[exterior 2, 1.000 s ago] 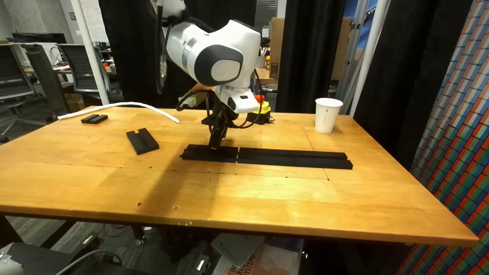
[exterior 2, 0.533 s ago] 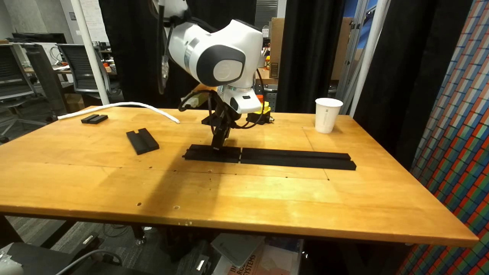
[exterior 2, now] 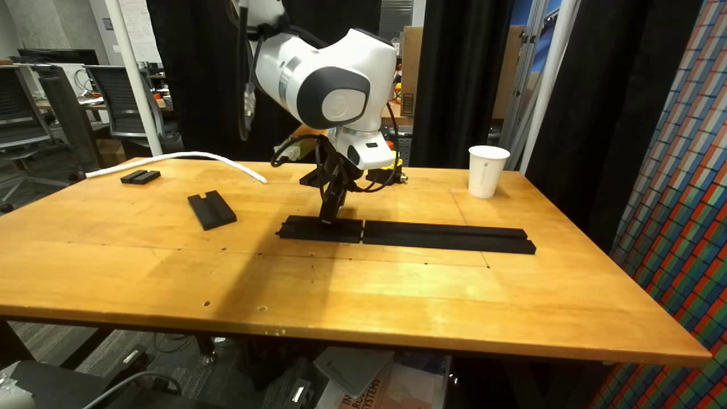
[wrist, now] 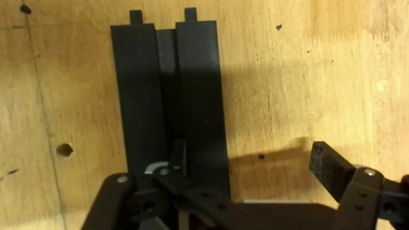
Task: Put the black objects in a line
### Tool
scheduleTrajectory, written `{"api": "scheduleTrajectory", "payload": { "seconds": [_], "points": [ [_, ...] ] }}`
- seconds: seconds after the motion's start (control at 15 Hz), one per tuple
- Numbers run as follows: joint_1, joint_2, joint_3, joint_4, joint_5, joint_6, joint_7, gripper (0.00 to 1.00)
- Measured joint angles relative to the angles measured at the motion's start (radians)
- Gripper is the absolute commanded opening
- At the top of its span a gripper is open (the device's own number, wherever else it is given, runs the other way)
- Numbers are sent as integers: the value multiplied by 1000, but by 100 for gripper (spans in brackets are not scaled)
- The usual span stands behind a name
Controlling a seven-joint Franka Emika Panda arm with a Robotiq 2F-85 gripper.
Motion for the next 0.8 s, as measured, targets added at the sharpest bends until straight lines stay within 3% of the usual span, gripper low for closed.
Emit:
{"api": "scheduleTrajectory", "payload": {
  "seconds": [0.8],
  "points": [
    [-22, -4, 6, 0, 2, -5, -188, 100]
  ]
}}
